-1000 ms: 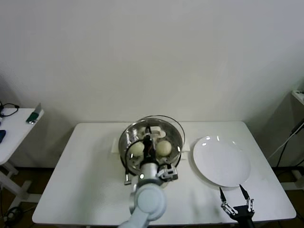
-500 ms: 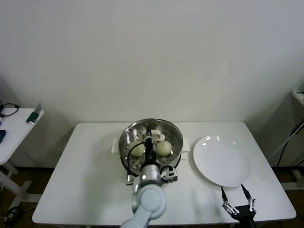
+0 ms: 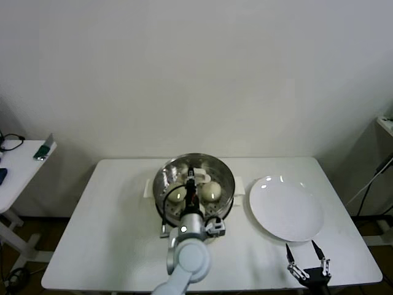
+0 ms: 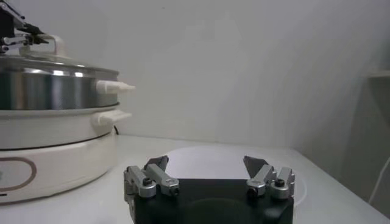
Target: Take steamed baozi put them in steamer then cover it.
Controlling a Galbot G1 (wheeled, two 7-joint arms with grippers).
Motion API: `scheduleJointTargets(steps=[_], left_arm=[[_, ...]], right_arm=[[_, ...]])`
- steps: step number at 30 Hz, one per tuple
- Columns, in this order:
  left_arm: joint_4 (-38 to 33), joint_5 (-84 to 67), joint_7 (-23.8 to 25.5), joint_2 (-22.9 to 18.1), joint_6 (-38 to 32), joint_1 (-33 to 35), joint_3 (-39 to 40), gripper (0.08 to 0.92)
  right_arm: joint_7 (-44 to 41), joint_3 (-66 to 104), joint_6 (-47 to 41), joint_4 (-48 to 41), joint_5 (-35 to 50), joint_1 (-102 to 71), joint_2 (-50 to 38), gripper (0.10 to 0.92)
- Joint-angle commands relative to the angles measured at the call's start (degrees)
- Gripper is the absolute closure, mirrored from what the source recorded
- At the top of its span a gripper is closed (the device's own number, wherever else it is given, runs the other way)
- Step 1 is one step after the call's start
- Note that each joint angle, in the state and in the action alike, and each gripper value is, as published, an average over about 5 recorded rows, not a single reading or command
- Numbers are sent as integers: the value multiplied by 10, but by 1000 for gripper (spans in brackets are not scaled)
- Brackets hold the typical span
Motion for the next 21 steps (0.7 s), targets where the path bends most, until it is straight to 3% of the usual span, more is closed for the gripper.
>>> scheduleJointTargets(steps=[1,7,16,21], left_arm=[[-5,-11,-9,6,-2,2,2,852],[-41,-29,3,17,0,9,12,825],[-152,-98,24,64,0,47,26,578],[-216,-163,-12,104,-29,99,9,431]], right_arm=[[1,0,0,1,-1,0,1,203],[4,-2,-12,4,-2,1,2,203],[9,-5,-40,5,-3,0,-1,203],[34,-9,-49,7,3,-3,-5,203]])
